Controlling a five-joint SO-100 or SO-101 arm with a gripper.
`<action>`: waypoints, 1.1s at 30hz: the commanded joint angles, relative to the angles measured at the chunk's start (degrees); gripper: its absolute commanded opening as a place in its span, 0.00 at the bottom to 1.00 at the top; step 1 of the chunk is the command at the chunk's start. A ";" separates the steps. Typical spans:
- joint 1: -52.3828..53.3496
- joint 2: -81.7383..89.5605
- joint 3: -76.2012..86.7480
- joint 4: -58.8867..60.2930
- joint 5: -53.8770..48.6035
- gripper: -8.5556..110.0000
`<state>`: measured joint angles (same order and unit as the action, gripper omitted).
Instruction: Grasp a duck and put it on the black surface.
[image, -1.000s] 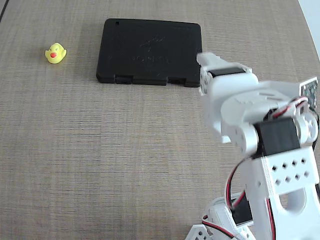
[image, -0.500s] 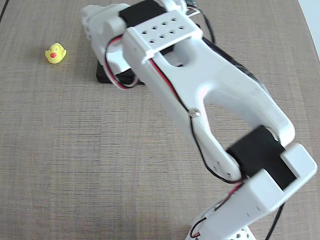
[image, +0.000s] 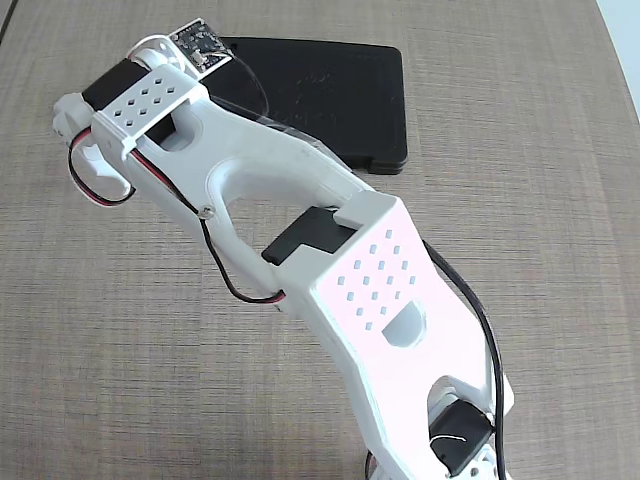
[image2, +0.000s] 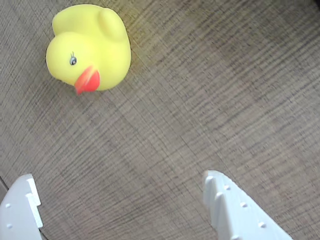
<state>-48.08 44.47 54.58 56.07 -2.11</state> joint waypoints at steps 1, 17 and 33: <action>0.70 -1.58 -6.50 0.00 0.44 0.35; 7.21 -2.72 -9.49 -0.70 0.44 0.35; 6.06 -7.82 -13.27 -4.13 0.44 0.35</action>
<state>-41.31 35.16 44.21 52.56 -2.11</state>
